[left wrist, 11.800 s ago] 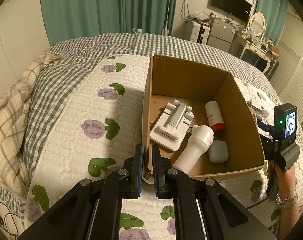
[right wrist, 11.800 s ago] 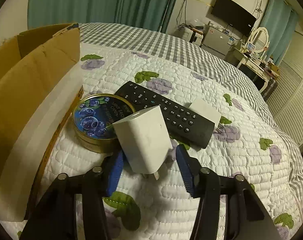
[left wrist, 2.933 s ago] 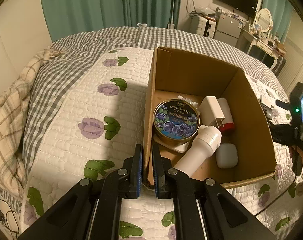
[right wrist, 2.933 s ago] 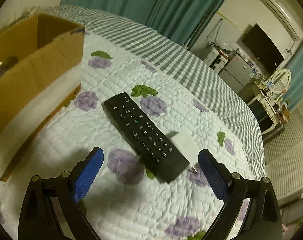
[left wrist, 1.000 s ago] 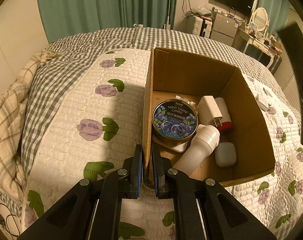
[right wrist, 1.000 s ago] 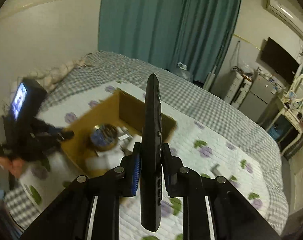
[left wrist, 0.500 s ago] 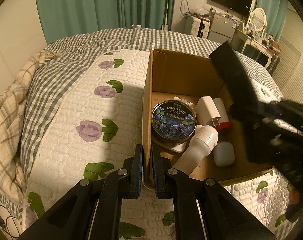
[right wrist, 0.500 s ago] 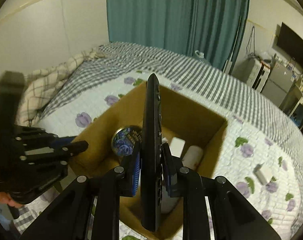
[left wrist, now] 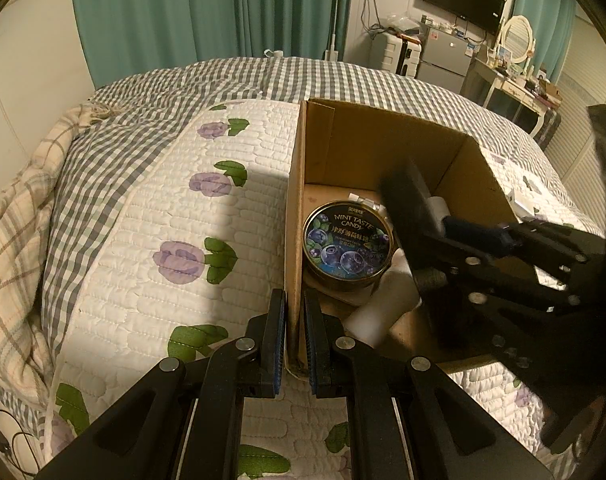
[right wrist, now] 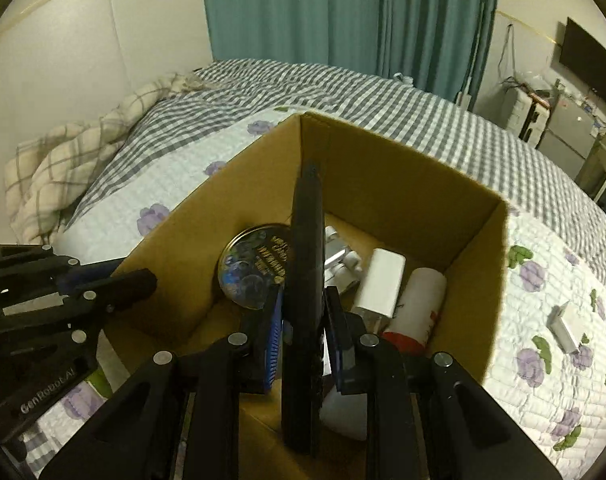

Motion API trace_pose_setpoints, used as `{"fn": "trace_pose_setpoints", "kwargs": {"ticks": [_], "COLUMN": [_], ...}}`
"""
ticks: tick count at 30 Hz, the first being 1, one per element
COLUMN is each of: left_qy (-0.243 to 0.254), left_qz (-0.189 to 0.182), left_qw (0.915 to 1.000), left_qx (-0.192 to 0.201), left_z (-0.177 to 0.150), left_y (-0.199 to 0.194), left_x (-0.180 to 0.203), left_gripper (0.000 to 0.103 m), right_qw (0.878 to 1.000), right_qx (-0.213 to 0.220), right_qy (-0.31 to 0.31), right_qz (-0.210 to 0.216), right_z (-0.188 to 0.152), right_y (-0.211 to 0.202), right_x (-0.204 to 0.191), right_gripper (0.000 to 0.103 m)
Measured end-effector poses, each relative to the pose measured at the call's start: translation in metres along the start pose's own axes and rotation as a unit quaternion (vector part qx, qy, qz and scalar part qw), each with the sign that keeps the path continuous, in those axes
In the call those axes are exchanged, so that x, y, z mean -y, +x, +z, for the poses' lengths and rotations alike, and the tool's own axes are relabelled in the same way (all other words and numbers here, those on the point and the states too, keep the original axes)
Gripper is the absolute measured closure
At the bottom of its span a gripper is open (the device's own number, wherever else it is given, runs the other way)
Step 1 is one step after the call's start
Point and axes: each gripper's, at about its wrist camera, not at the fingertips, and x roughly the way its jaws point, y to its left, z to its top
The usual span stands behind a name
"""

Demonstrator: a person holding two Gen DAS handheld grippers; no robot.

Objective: Organize rigid objects
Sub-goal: 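Lower the remote upright into the box and open the right gripper, then move the right gripper to the small white block and grasp it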

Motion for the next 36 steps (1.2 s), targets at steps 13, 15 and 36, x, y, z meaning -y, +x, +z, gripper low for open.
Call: {"fn": "trace_pose_setpoints", "kwargs": {"ticks": [13, 15, 36], "left_qy": [0.001, 0.000, 0.000], "left_qz": [0.009, 0.011, 0.035], "left_qw": [1.0000, 0.9999, 0.9994], "left_qx": [0.001, 0.000, -0.003], "left_z": [0.003, 0.003, 0.004], "left_y": [-0.002, -0.003, -0.002], "left_x": [0.002, 0.003, 0.008], "left_gripper": [0.095, 0.095, 0.095], "right_qw": [0.991, 0.987, 0.972], "right_qx": [0.088, 0.097, 0.004], "right_qy": [0.012, 0.014, 0.116], "right_qz": [-0.096, -0.129, -0.203], "right_z": [-0.005, -0.012, -0.068], "right_y": [-0.099, -0.113, -0.020], "right_x": [0.075, 0.096, 0.261], "right_gripper": [0.029, 0.018, 0.007]}}
